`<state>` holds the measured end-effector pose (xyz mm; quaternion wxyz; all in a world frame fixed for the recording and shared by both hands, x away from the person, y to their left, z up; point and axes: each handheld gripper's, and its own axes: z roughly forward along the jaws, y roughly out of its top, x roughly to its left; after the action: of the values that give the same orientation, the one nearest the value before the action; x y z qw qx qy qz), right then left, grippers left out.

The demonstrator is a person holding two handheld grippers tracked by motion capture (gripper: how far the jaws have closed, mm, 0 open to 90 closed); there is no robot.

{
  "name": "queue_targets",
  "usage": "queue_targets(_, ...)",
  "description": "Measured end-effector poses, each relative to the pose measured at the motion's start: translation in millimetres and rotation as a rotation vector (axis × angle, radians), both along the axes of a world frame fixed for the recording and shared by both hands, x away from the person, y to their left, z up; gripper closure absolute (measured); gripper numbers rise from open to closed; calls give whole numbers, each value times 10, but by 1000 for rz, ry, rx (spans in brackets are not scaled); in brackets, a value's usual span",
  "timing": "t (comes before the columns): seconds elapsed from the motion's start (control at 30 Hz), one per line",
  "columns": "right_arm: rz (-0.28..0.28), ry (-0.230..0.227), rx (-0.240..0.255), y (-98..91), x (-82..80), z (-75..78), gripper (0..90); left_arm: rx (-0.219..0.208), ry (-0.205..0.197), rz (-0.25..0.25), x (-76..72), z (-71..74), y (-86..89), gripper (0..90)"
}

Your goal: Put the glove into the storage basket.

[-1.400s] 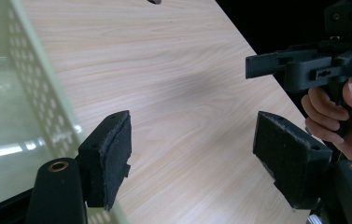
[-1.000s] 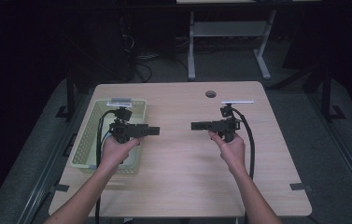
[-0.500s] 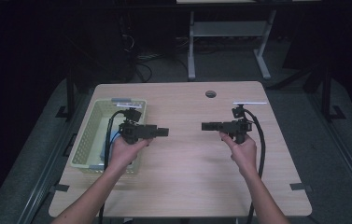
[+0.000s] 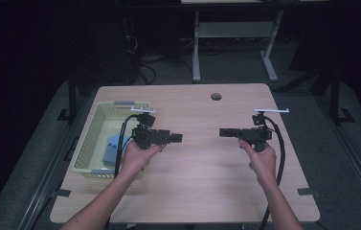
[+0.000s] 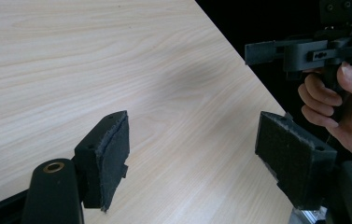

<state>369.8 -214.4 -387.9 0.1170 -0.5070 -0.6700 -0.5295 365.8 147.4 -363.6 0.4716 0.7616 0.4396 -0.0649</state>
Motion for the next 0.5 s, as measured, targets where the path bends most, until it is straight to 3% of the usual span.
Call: queue_targets(0.5, -38, 12, -16, -279, -109, -76, 317, -13, 2, -37, -32, -59, -210, 255)
